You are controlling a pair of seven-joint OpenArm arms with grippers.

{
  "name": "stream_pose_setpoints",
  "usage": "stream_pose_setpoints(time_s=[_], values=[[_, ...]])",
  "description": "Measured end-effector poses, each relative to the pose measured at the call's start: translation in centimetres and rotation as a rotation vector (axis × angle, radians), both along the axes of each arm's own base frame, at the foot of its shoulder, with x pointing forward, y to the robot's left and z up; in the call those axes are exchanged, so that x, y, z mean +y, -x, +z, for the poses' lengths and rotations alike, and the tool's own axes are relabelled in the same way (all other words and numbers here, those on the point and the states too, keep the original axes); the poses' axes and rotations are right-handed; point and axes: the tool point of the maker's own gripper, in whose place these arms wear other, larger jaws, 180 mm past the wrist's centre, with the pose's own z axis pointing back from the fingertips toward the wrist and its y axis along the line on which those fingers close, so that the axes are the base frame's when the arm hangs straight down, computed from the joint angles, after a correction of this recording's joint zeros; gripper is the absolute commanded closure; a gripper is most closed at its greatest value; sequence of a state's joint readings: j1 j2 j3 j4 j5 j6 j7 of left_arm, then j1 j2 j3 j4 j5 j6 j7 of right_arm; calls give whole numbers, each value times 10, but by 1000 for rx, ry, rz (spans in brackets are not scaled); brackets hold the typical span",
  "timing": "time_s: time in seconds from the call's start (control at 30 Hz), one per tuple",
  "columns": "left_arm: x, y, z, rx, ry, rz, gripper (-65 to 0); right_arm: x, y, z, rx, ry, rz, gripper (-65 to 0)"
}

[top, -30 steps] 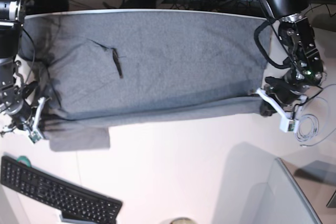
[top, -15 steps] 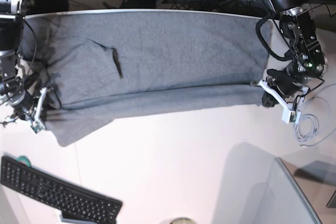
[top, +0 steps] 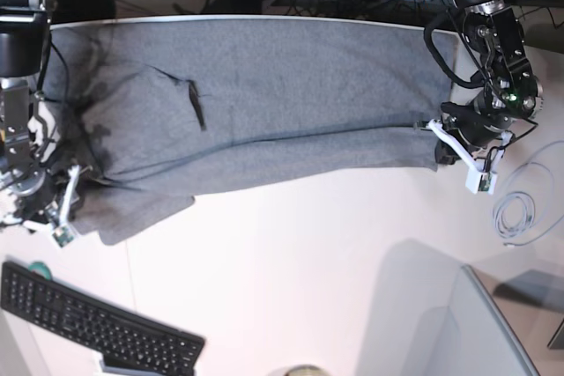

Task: Layout the t-shirt on the table in an organized manner, then fold the t-shirt properly
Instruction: 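Release the folded hem and raise both grippers off the shirt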

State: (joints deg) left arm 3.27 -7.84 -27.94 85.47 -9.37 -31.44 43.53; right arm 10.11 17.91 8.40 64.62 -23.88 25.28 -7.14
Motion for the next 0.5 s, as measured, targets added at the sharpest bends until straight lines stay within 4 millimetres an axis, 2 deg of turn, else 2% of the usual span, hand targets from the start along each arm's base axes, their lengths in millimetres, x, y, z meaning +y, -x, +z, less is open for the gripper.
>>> stream_pose_setpoints(time_s=[0.07,0.17,0.27,0.33,0.4,0.5], values=[[-7,3,-3,6,4,-21,0,0,5,19,-7,26,-28,-245],[-17,8,-8,23,12,-45,0,9,31,36,16,19,-68,-243],[-17,10,-10,28,13,-44,0,35,59,22,81,-77,-43,-242],[-20,13,-12,28,20,-40,0,45,74,7,124,-106,-48,-239],[-25,16,-16,40,29,-45,0,53,84,-3,155,-125,-45,-183],[-25,20,-18,47,33,-43,0,62,91,-22,198,-168,-63,-24]])
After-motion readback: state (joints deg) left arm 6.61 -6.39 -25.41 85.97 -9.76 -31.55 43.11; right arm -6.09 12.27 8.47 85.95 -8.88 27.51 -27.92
